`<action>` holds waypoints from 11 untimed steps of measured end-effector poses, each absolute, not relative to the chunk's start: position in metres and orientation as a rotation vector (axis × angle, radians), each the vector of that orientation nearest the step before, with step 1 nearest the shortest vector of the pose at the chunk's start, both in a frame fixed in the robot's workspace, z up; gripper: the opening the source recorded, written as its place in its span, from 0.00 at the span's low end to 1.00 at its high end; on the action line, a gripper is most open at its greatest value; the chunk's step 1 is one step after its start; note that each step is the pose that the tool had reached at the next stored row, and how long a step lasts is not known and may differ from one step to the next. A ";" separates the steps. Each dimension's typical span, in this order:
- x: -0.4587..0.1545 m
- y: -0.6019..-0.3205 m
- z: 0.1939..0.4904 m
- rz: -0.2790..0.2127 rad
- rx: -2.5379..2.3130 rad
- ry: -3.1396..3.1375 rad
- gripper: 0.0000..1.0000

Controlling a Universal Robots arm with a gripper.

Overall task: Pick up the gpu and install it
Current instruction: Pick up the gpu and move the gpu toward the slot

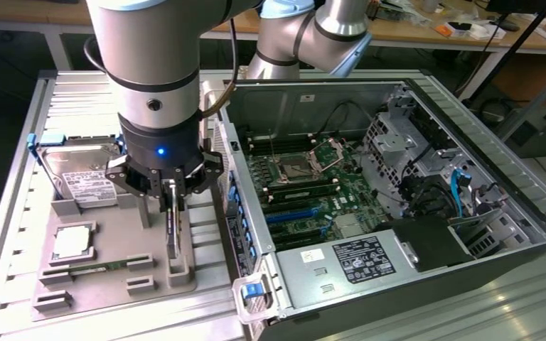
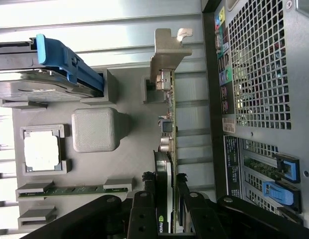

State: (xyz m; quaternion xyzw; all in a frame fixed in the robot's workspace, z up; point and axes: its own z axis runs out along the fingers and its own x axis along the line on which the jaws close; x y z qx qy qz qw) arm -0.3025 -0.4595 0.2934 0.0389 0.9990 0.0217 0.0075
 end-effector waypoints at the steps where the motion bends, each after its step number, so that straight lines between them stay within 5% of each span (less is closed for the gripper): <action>1: -0.303 -0.460 0.293 0.068 0.122 3.124 0.27; 11: -0.302 -0.460 0.300 0.068 0.122 3.124 0.27</action>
